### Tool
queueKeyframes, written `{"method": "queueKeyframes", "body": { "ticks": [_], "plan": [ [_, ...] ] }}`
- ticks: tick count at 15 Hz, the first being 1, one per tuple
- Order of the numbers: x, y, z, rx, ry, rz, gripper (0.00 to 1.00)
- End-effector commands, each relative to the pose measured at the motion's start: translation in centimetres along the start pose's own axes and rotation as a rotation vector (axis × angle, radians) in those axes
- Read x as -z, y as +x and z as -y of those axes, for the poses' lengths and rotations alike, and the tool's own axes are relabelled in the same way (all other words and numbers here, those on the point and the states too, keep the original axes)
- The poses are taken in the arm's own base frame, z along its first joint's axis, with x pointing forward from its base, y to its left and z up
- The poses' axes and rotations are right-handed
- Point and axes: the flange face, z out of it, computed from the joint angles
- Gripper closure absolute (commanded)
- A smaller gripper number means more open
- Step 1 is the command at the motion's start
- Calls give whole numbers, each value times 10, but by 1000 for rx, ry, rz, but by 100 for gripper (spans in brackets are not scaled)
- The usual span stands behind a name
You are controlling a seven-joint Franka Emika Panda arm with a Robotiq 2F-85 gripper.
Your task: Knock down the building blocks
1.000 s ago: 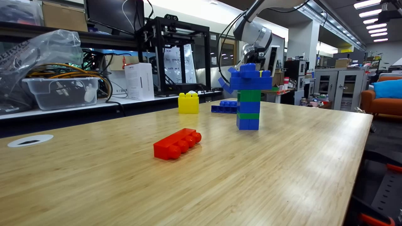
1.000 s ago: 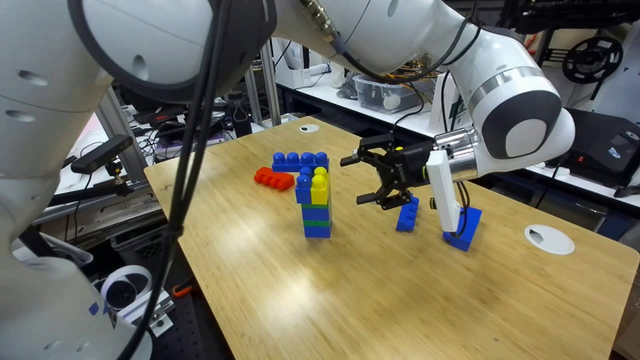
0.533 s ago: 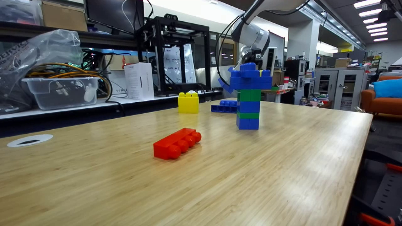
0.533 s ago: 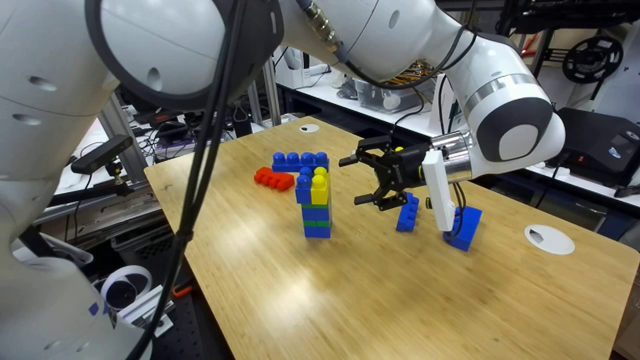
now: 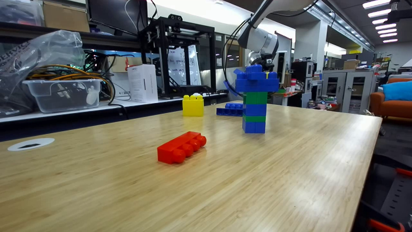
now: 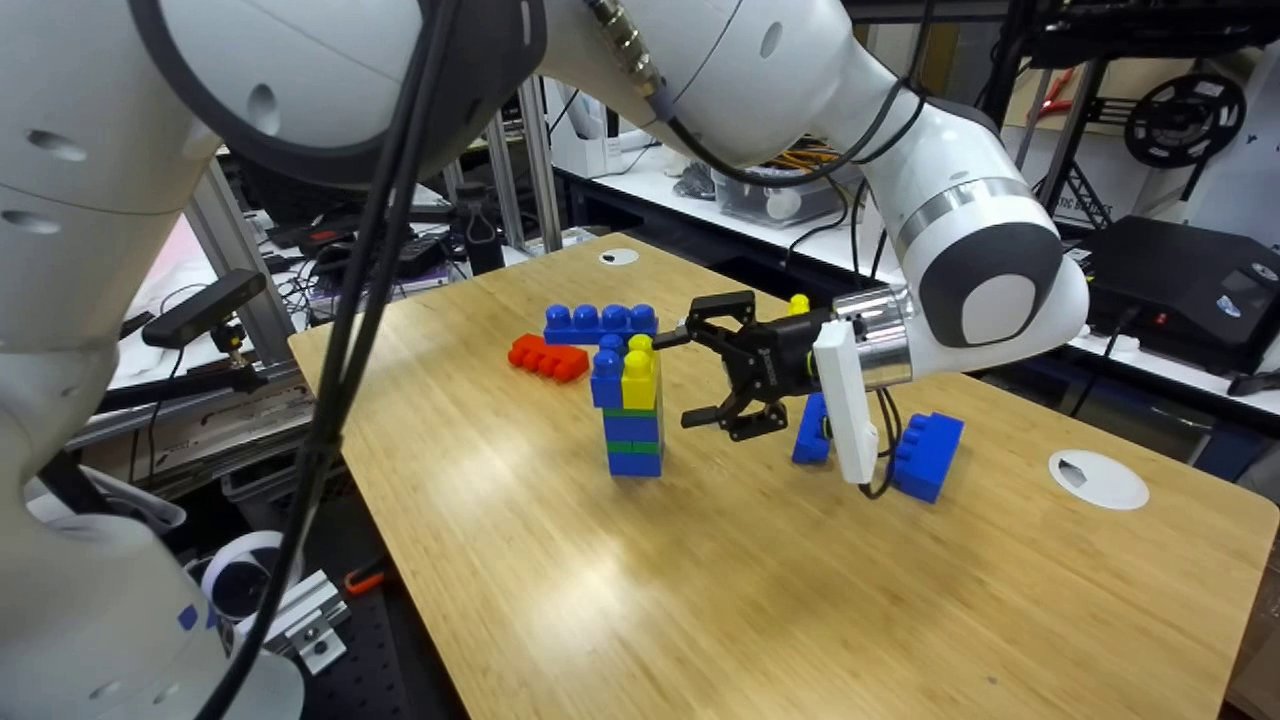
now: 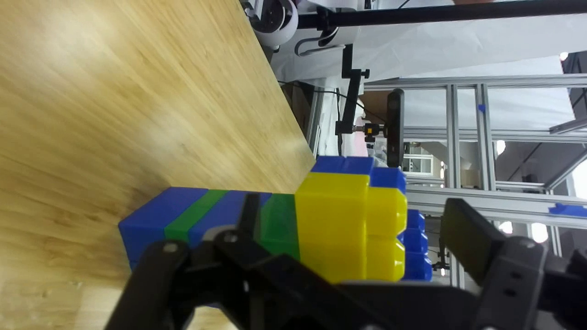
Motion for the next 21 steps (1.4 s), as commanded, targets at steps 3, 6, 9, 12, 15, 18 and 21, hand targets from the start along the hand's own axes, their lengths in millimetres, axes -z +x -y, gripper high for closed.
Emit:
{"method": "queueKeyframes", "body": {
  "ticks": [3,6,9,12,15,18,21],
  "plan": [
    [-22,-6,-1,-4,-81,-110,0],
    [-35,-6,1,1,-105,-134,0],
    [-44,-7,6,1,-110,-129,0],
    [-47,-14,16,3,-85,-131,0],
    [-41,-29,30,-1,-76,-154,0],
    [-41,-44,41,-14,-66,-182,0],
    [-50,-52,45,-27,-36,-243,0]
  ]
}}
